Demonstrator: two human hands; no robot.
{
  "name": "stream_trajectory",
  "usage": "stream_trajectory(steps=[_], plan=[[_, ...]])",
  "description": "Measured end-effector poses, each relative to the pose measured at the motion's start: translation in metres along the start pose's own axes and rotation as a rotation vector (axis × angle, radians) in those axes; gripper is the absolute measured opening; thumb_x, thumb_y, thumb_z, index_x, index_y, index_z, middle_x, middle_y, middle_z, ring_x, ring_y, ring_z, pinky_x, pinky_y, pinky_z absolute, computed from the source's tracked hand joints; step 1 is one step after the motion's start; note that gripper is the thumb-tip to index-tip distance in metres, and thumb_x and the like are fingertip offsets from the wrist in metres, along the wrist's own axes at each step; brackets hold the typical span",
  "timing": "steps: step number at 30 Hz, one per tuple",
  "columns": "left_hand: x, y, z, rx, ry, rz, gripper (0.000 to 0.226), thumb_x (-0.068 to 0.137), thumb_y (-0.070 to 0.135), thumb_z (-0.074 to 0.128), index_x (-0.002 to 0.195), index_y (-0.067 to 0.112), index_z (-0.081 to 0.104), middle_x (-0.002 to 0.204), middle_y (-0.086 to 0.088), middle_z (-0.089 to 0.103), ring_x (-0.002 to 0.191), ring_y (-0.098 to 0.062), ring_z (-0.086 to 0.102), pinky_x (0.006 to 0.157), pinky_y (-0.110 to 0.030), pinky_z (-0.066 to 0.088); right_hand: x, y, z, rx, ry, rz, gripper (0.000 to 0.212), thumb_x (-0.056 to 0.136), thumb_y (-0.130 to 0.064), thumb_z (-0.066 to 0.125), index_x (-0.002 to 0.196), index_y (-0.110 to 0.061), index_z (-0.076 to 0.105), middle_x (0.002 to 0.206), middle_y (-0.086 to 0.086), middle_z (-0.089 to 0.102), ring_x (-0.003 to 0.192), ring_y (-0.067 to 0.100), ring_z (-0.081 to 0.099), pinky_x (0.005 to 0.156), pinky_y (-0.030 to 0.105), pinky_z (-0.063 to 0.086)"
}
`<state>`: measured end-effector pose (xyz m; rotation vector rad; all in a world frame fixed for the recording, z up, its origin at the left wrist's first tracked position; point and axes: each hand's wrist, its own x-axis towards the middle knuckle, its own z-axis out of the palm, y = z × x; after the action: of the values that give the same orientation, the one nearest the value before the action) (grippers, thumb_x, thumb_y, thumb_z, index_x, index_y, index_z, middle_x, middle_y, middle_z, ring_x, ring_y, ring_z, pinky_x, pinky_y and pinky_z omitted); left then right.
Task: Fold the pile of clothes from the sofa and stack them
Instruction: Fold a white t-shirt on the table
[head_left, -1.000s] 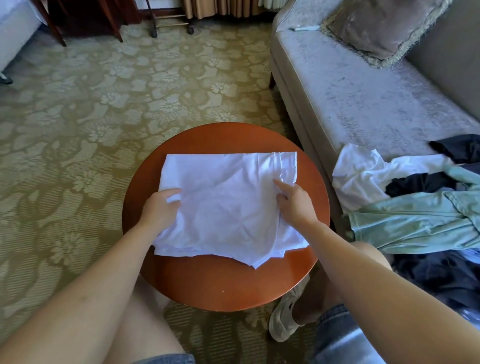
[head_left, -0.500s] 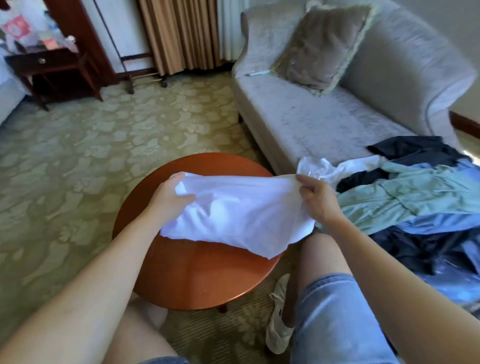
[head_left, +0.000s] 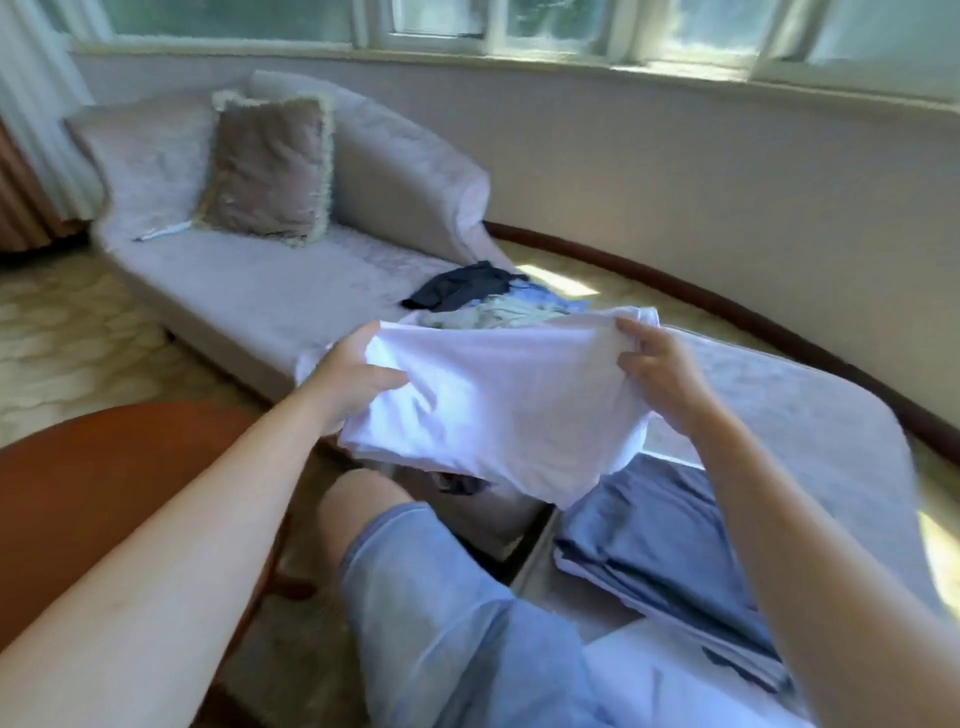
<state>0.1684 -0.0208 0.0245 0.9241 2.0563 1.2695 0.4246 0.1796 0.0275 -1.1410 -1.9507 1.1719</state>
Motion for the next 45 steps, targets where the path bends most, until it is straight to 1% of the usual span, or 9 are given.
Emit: stream_trajectory(steps=[3, 11, 14, 17, 21, 33, 39, 42, 45], plan=[[0.026, 0.030, 0.066, 0.059, -0.123, 0.063, 0.094, 0.064, 0.026, 0.077, 0.148, 0.016, 0.037, 0.144, -0.001, 0.042, 0.127, -0.016, 0.045, 0.099, -0.031, 0.042, -0.008, 0.027, -0.075, 0.008, 0.156, 0.048, 0.060, 0.085, 0.011, 0.046, 0.141, -0.009, 0.047, 0.137, 0.012, 0.050, 0.111, 0.022, 0.052, 0.089, 0.030, 0.043], [0.032, 0.027, 0.226, 0.330, -0.348, -0.026, 0.077, 0.085, 0.001, 0.066, 0.151, 0.007, 0.027, 0.146, -0.013, 0.040, 0.124, -0.026, 0.049, 0.091, -0.032, 0.044, -0.058, 0.143, -0.179, -0.124, 0.237, 0.391, 0.046, 0.088, 0.013, 0.051, 0.131, -0.003, 0.055, 0.096, 0.012, 0.055, 0.065, 0.017, 0.050, 0.044, 0.012, 0.037], [0.007, -0.026, 0.267, 0.573, -0.521, -0.097, 0.065, 0.088, 0.011, 0.063, 0.147, 0.006, 0.035, 0.141, -0.015, 0.041, 0.123, -0.024, 0.048, 0.091, -0.027, 0.042, -0.083, 0.211, -0.162, -0.398, 0.033, 0.614, 0.034, 0.088, 0.006, 0.049, 0.120, 0.001, 0.061, 0.091, 0.013, 0.055, 0.069, 0.021, 0.051, 0.053, 0.025, 0.037], [-0.005, -0.045, 0.277, 0.724, -0.589, -0.043, 0.064, 0.093, 0.022, 0.057, 0.151, 0.016, 0.030, 0.160, -0.013, 0.007, 0.145, -0.025, 0.020, 0.108, -0.027, 0.029, -0.091, 0.234, -0.152, -0.580, 0.019, 0.689, 0.035, 0.087, -0.009, 0.053, 0.120, -0.019, 0.061, 0.122, 0.015, 0.055, 0.099, 0.031, 0.059, 0.077, 0.032, 0.048], [0.014, -0.044, 0.253, 0.716, -0.490, -0.036, 0.065, 0.095, 0.034, 0.056, 0.150, 0.015, 0.029, 0.159, -0.006, 0.012, 0.143, -0.025, 0.026, 0.110, -0.034, 0.029, -0.061, 0.209, -0.116, -0.707, 0.151, 0.452, 0.046, 0.088, -0.019, 0.056, 0.134, -0.020, 0.055, 0.151, 0.017, 0.032, 0.136, 0.036, 0.031, 0.111, 0.040, 0.027], [0.045, -0.029, 0.095, 0.997, -0.078, -0.022, 0.058, 0.098, 0.037, 0.047, 0.151, 0.022, 0.029, 0.150, -0.006, 0.038, 0.135, -0.029, 0.037, 0.106, -0.040, 0.036, 0.066, 0.089, 0.084, -0.723, -0.508, -0.123, 0.030, 0.093, -0.021, 0.053, 0.120, -0.012, 0.064, 0.123, 0.012, 0.061, 0.115, 0.031, 0.055, 0.090, 0.033, 0.044], [0.050, -0.054, 0.048, 1.035, -0.036, -0.127, 0.054, 0.096, 0.039, 0.049, 0.145, 0.019, 0.038, 0.143, -0.007, 0.045, 0.129, -0.030, 0.041, 0.102, -0.041, 0.038, 0.064, 0.088, 0.117, -0.661, -0.484, -0.187, 0.028, 0.091, -0.020, 0.054, 0.115, -0.015, 0.065, 0.114, 0.009, 0.064, 0.108, 0.031, 0.059, 0.081, 0.030, 0.041], [0.069, -0.073, 0.026, 1.004, -0.012, -0.179, 0.054, 0.096, 0.039, 0.049, 0.145, 0.019, 0.038, 0.142, -0.007, 0.046, 0.127, -0.031, 0.042, 0.100, -0.041, 0.039, 0.077, 0.088, 0.152, -0.657, -0.528, -0.130, 0.042, 0.094, -0.024, 0.052, 0.136, -0.019, 0.053, 0.129, 0.006, 0.057, 0.118, 0.027, 0.055, 0.095, 0.034, 0.044], [0.086, -0.089, 0.008, 0.969, 0.005, -0.235, 0.054, 0.096, 0.039, 0.049, 0.145, 0.020, 0.037, 0.141, -0.006, 0.046, 0.128, -0.030, 0.042, 0.100, -0.042, 0.039, 0.113, 0.071, 0.198, -0.607, -0.566, -0.100, 0.053, 0.098, -0.026, 0.048, 0.148, -0.015, 0.034, 0.125, 0.011, 0.059, 0.103, 0.029, 0.059, 0.084, 0.037, 0.049]])
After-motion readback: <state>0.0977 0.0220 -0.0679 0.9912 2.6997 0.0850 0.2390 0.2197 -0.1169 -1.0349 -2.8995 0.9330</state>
